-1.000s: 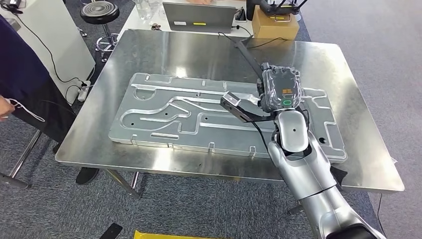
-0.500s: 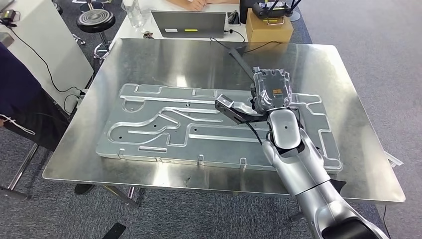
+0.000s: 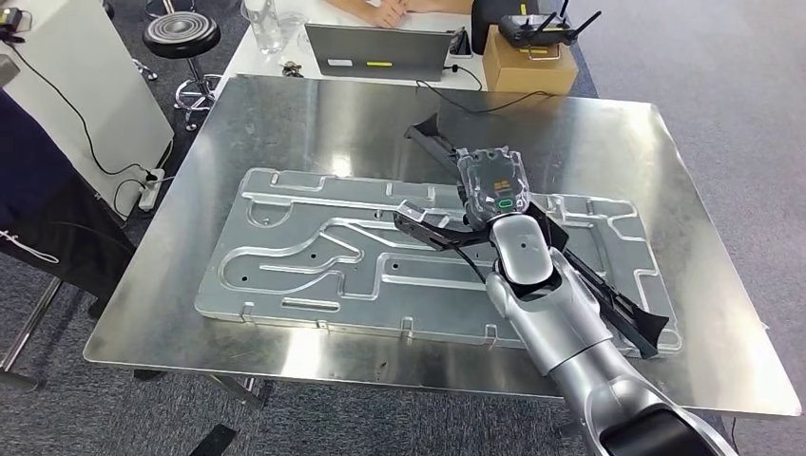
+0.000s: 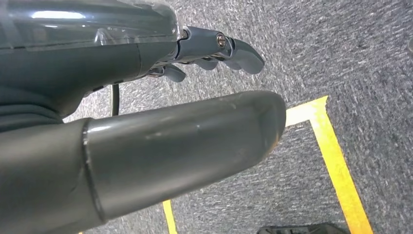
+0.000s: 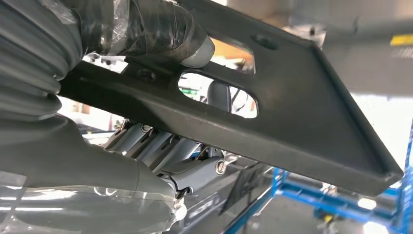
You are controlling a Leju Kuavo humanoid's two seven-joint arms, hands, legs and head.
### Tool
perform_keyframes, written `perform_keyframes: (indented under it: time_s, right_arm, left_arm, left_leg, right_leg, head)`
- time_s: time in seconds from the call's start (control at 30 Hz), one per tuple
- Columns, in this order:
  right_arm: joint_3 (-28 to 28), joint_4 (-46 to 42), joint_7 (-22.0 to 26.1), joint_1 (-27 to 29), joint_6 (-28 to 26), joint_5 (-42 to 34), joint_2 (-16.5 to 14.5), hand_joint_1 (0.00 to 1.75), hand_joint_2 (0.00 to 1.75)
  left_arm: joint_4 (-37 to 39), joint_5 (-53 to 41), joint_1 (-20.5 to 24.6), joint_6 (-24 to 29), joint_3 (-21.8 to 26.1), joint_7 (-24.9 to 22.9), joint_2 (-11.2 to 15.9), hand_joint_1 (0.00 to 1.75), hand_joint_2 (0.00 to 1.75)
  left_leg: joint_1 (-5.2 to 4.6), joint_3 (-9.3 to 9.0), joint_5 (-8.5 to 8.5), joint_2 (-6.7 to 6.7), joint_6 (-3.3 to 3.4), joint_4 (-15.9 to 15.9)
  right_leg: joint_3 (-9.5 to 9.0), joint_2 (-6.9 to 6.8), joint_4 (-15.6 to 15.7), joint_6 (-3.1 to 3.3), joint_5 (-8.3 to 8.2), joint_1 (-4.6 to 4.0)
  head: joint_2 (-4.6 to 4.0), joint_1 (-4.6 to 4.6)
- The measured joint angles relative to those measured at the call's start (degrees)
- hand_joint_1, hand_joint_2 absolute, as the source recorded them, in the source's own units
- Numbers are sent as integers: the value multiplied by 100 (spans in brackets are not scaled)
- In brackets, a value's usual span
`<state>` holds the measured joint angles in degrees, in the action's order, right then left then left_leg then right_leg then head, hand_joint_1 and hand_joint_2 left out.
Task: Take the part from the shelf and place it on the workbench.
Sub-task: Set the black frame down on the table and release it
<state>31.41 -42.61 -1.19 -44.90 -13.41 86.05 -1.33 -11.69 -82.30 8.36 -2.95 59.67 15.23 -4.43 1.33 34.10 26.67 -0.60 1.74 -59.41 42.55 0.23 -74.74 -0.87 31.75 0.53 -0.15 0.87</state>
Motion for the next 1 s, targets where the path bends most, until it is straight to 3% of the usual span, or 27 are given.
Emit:
perform_keyframes:
  time_s: [0.03, 0.1, 0.17, 0.23, 0.33, 0.37, 0.43, 0.5, 0.53, 0.63, 0.7, 0.83, 0.9, 0.97, 1.0]
  right_arm:
    - [18, 69, 14, 1, 2, -19, -5, 175, 175]
    - [31, 171, 25, -8, 5, -50, -15, 175, 175]
    - [44, 284, 33, -28, 13, -69, -39, 175, 175]
    - [66, 405, 49, -48, 20, -85, -87, 175, 175]
    - [88, 535, 83, -68, -1, -141, -173, 175, 175]
    - [92, 592, 106, -73, -25, -170, -215, 175, 175]
    - [100, 731, 162, -53, -88, -235, -314, 175, 175]
    - [121, 867, 227, 24, -142, -296, -406, 175, 175]
    - [134, 931, 259, 71, -163, -324, -451, 175, 175]
    - [164, 1067, 329, 160, -238, -384, -574, 175, 175]
    - [179, 1139, 377, 195, -297, -404, -651, 175, 175]
    - [230, 1259, 450, 278, -365, -428, -795, 175, 175]
    - [257, 1302, 463, 289, -379, -430, -852, 175, 175]
    - [279, 1347, 472, 310, -387, -437, -883, 175, 175]
    - [287, 1371, 481, 324, -388, -445, -894, 175, 175]
  left_arm:
    - [0, -1, -1, -2, -8, -2, 1, 0, 0]
    - [0, -4, -3, -5, -20, -4, -3, 0, 0]
    - [0, -5, 0, -7, -39, -2, -20, 0, 0]
    - [0, -3, 7, -4, -67, 2, -32, 0, 0]
    - [-1, -7, 21, 3, -105, 7, -37, 0, 0]
    - [-1, -9, 29, 4, -114, 9, -37, 0, 0]
    - [-1, -10, 45, 4, -123, 8, -31, 0, 0]
    - [-2, -10, 48, 3, -130, 1, -14, 0, 0]
    - [-2, -10, 47, 2, -137, -2, -8, 0, 0]
    - [-1, -11, 51, -5, -172, -8, -4, 0, 0]
    - [0, -13, 59, -21, -214, -17, -4, 0, 0]
    - [0, -15, 72, -41, -266, -40, -9, 0, 0]
    - [0, -15, 87, -42, -281, -43, -12, 0, 0]
    - [0, -15, 93, -42, -296, -46, -11, 0, 0]
    - [0, -14, 93, -43, -302, -48, -11, 0, 0]
  left_leg:
    - [-9, -49, 35, -17, -1, 0]
    - [-26, -166, 110, -45, -18, 10]
    - [-22, -241, 160, -50, -60, 42]
    - [2, -266, 174, -45, -117, 97]
    - [-11, -305, 257, -15, -184, 87]
    - [-16, -229, 355, 1, -199, -100]
    - [-1, 138, 614, 23, -235, -780]
    - [7, 509, 678, 23, -287, -1292]
    - [13, 572, 545, 25, -311, -1267]
    - [35, 297, -66, 33, -368, -372]
    - [27, 185, -124, 26, -316, -89]
    - [29, 188, -105, 23, -149, -81]
    - [37, 175, -102, 29, -96, -73]
    - [24, 171, -92, 29, -72, -74]
    - [15, 167, -87, 26, -65, -75]
  right_leg:
    - [20, 1, 133, 29, -202, -9]
    - [-170, 5, 802, 148, -715, -52]
    - [-360, 11, 1293, 267, -977, -119]
    - [-413, 13, 1401, 318, -966, -170]
    - [-640, -10, 1719, 362, -906, -125]
    - [-737, -17, 1839, 366, -895, -94]
    - [-826, -21, 1918, 366, -872, -64]
    - [-854, -13, 1881, 350, -813, -55]
    - [-864, -10, 1842, 330, -771, -45]
    - [-848, -3, 1626, 220, -599, -22]
    - [-794, 8, 1506, 156, -524, -43]
    - [-738, 14, 1370, 97, -426, -39]
    - [-519, 1, 880, 48, -153, -21]
    - [-150, -5, 155, 22, 140, -13]
    - [-21, -6, -66, 27, 175, -13]
  head:
    - [0, 0]
    - [0, 0]
    - [0, -1]
    - [0, 0]
    - [0, -3]
    - [0, -7]
    - [0, -14]
    - [0, -15]
    - [0, -15]
    - [0, -17]
    - [0, -9]
    - [0, 1]
    - [0, 2]
    - [0, 2]
    - [0, 2]
